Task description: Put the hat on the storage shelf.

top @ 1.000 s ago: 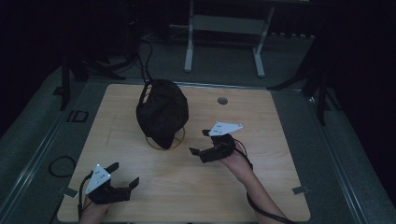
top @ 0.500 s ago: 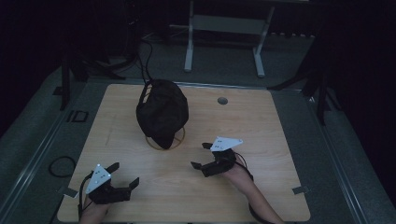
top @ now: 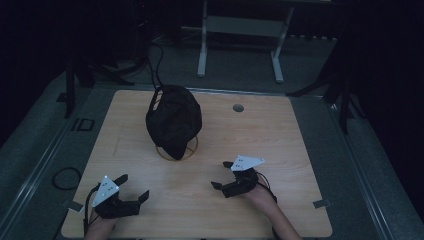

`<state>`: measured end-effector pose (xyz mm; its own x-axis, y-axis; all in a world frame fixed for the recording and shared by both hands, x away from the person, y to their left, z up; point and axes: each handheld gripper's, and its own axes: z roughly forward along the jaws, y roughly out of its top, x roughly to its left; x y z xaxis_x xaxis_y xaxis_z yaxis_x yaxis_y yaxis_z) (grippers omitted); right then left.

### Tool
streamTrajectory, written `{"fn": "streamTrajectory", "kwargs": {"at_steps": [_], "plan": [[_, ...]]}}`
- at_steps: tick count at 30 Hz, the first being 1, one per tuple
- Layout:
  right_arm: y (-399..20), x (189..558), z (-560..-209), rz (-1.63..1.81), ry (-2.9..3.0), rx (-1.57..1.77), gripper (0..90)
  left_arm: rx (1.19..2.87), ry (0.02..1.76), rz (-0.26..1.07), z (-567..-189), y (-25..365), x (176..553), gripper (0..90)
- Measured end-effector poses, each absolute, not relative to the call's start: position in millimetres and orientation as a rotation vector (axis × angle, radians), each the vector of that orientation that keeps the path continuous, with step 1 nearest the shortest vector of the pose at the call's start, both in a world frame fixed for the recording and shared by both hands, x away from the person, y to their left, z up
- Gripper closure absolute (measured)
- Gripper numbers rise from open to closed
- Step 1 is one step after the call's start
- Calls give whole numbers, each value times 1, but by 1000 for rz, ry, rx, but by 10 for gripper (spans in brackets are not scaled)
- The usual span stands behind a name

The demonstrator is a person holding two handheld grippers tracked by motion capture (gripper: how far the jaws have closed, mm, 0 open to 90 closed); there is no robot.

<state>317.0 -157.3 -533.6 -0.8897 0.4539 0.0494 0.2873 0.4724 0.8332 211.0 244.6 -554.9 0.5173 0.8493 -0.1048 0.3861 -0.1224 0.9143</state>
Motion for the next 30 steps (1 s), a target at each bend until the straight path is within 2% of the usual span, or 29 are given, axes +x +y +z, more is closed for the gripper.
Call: {"fn": "streamTrajectory", "kwargs": {"at_steps": [30], "plan": [[-205,291,-551,1321,2495,687,137,1741,1052,553,-557,245,212,26]]}}
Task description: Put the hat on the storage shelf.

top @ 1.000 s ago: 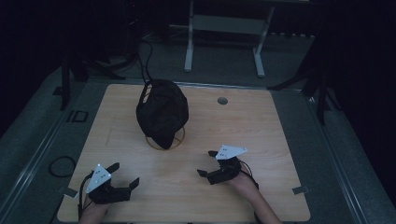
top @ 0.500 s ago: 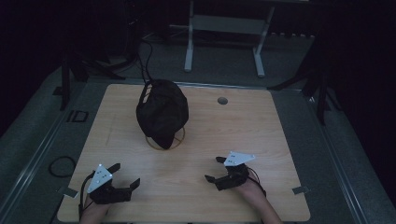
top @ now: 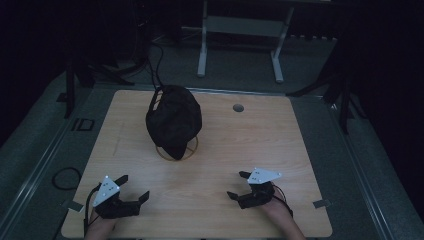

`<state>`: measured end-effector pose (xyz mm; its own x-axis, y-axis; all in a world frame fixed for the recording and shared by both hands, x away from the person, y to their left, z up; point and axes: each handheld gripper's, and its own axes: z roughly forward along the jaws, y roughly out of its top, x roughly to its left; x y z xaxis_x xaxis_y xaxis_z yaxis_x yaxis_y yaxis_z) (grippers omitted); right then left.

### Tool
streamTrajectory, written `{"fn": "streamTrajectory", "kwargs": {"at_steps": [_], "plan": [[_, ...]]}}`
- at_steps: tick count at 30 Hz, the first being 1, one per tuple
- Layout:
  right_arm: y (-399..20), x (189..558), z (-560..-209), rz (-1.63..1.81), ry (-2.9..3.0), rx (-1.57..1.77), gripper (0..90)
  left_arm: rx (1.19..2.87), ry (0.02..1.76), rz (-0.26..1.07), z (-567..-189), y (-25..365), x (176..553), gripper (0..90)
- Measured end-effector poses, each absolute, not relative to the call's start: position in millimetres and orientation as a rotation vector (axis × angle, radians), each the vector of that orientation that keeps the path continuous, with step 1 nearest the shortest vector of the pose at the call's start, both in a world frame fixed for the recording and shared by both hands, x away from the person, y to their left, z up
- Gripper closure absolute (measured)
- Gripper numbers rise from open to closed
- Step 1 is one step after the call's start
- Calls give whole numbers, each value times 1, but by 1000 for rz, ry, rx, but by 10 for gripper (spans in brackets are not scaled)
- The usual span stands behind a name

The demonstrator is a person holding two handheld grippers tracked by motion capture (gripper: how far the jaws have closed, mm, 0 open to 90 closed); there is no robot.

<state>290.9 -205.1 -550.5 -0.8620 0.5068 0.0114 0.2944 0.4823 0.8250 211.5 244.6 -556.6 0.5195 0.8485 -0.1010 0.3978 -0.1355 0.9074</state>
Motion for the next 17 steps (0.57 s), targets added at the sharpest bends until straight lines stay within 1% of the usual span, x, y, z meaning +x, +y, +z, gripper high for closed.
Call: {"fn": "streamTrajectory", "kwargs": {"at_steps": [9,17], "plan": [[-222,283,-551,1330,2479,714,137,1738,1053,550,-557,245,212,26],[-224,284,-552,1331,2472,726,137,1735,1055,545,-557,245,212,26]]}}
